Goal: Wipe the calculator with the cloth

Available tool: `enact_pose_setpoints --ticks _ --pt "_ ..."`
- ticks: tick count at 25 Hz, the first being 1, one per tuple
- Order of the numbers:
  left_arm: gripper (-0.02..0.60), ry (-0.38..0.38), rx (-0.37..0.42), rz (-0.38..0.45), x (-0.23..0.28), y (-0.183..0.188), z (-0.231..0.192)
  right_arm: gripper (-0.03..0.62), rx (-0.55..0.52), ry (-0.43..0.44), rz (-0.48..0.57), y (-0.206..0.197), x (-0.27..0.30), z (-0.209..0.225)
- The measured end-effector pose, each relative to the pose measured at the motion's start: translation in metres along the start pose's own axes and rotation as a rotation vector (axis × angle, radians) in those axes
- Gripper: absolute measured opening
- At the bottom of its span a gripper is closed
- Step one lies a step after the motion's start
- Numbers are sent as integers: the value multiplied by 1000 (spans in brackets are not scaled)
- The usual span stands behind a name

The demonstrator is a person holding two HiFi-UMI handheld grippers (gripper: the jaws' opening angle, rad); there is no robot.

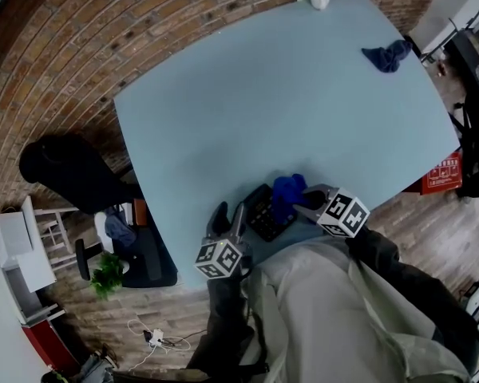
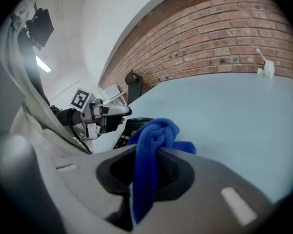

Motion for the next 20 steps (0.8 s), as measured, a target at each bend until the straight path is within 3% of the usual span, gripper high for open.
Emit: enact_pose_setpoints --ticks 3,5,7,10,12,14,15,18,20 --pt "321 -56 -133 -83 -6 -17 -6 66 24 126 -12 -5 10 -8" --pt "370 -123 -135 -170 1 -30 -1 66 39 213 -38 -8 21 -17" --pt "423 -144 18 -228 14 -31 5 66 41 256 -66 -13 33 -22" --pt "403 -235 345 -350 38 -32 19 66 42 284 -72 -20 42 -20" --pt "354 -310 385 -364 42 -30 25 66 72 308 -47 -20 45 -17" --pt "236 -321 275 -284 39 -22 20 66 101 323 -24 -20 45 -15" --pt "138 -315 197 -241 38 -19 17 66 110 327 -15 -19 45 -14" --pt "83 -309 44 -166 37 -17 15 66 107 315 14 -19 43 -11" --pt "65 -284 -81 -101 33 -15 18 66 62 231 42 -15 37 -5"
Point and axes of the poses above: the fingertips, and each gripper's own axes: x forward along the fingers, z to its right, y out of its top, the point moved 7 cm from there along -x, backward along the fingers, and after that the axes turned 10 degrees about x, right-handed, at the moved point
